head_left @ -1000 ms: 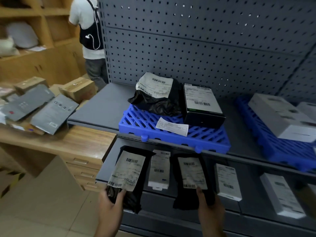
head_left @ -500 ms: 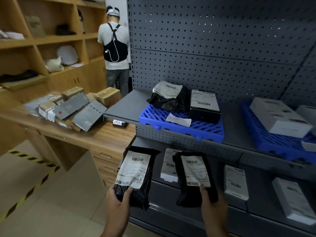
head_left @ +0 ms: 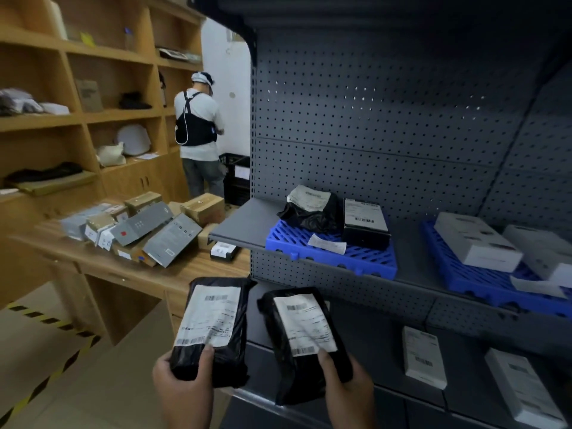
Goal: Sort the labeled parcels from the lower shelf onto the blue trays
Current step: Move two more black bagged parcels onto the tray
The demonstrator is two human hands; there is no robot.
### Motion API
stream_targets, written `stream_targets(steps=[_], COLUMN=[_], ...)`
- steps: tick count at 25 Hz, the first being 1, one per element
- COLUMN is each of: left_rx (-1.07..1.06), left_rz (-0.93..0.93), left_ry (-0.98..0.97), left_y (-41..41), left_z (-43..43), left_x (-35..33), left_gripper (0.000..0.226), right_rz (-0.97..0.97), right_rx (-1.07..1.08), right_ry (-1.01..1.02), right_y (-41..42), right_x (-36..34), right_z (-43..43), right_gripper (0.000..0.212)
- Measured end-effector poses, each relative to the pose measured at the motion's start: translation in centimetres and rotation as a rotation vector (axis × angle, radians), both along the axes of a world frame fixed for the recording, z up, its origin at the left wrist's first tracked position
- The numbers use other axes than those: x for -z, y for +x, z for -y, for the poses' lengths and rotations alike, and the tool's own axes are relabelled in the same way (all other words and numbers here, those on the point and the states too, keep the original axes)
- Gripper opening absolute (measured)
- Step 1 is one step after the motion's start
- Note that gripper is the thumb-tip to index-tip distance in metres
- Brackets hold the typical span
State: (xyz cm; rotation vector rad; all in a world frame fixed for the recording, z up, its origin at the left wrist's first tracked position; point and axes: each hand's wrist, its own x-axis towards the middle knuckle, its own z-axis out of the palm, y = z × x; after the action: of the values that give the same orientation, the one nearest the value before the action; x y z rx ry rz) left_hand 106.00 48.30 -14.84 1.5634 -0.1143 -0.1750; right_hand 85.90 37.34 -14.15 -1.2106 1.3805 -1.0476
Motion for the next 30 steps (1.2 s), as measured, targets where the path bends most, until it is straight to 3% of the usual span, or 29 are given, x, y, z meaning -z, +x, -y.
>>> stream_targets(steps=[4, 7, 14, 19, 23, 27, 30], left_rx=[-0.215, -0.254, -0.032, 0.203, 0.315, 0.422, 0.434], left_rz=[-0.018, 0.004, 0.187, 0.248, 0.267, 0.250, 0.300], left_ry=[-0.061, -0.158, -0.334, -0.362, -0.296, -0.244, -0.203], left_y=[2.5, 3.5, 0.5, -1.2, -0.7, 0.7, 1.7], left_z=[-1.8, -2.5, 2.9, 10.3, 16.7, 21.9, 25.3], left_x=[-2.8, -6.2, -16.0, -22.3, -24.3, -24.2, -23.8], left_gripper=[0.043, 0.044, 0.037, 0.032, 0.030, 0.051, 0.041], right_rz=[0.082, 0.172, 0.311, 0.277, 0.280, 0.268, 0.198], right_rx=[-0.128, -0.177, -0.131, 0.070, 0.176, 0.267, 0.294], right_ry=[-0.079, -0.086, -0.263, -0.307, -0.266, -0.233, -0.207], right_y=[3.0, 4.3, 1.3, -1.9, -2.8, -2.0, -0.9], right_x=[-3.0, -7.2, -17.6, -23.2, -24.1, -22.9, -22.3], right_z=[-1.0, 0.0, 6.1, 12.7, 16.6, 18.5, 20.2], right_gripper=[0.023, 0.021, 0.015, 0.023, 0.027, 0.028, 0.034])
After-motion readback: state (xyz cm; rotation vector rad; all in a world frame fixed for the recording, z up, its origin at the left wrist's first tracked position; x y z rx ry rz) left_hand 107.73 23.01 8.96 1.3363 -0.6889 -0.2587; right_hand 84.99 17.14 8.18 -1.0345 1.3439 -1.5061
